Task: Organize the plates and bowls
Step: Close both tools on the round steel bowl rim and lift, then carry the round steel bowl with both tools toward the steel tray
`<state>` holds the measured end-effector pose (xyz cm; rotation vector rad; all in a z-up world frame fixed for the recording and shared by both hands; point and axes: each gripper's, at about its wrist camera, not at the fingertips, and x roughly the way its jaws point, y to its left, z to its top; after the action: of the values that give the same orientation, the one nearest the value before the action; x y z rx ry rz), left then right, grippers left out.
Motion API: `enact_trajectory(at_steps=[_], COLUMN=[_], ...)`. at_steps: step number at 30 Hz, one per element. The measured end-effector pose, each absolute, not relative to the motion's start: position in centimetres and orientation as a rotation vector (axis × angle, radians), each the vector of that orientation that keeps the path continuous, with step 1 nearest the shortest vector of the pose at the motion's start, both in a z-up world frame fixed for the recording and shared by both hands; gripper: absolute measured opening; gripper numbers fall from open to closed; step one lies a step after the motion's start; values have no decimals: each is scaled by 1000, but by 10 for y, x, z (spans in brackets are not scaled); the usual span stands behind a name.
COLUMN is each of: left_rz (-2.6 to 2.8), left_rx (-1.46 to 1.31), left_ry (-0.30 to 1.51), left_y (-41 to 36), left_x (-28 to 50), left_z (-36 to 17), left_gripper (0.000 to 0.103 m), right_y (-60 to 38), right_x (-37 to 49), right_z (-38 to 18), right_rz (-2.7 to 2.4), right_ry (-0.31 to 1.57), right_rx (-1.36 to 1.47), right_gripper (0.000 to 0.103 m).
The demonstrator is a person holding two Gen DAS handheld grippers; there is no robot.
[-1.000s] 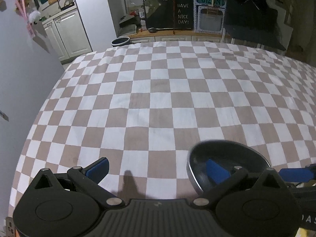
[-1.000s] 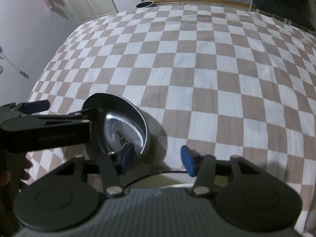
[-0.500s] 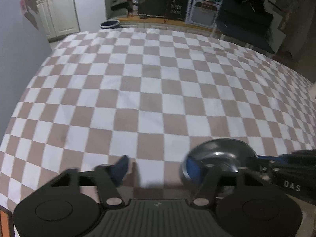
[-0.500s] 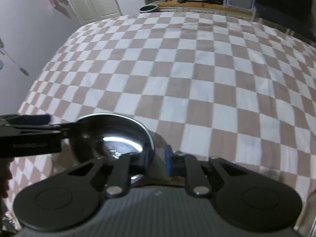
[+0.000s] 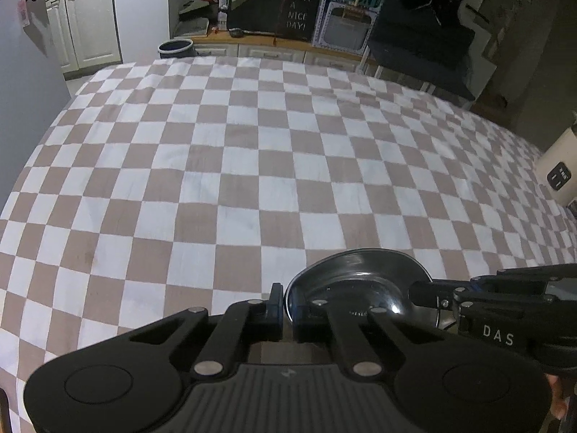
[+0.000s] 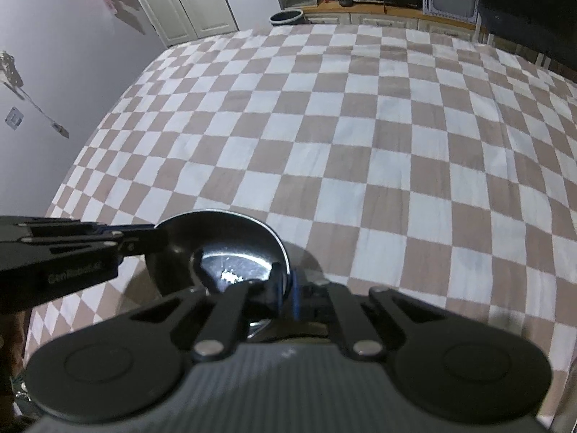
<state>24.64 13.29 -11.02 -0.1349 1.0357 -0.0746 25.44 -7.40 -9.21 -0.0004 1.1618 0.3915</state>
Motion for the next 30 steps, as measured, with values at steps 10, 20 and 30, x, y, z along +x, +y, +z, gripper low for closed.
enact_trajectory(at_steps=[10, 20, 30], left_rz=[-120, -228, -383], left_rx=[-162, -158, -124], left_ry=[942, 865, 827], left_y=[109, 43, -41], left_x=[238, 231, 227], left_z=[-81, -54, -42], left_gripper=[5, 5, 5], right_y=[-103, -171, -258], right_x=[236, 215, 180], right_z=[-49, -8, 22], right_rz=[361, 279, 148], right_ry=[1069, 980, 921], right_rx=[62, 116, 147], right_gripper=[5, 5, 5])
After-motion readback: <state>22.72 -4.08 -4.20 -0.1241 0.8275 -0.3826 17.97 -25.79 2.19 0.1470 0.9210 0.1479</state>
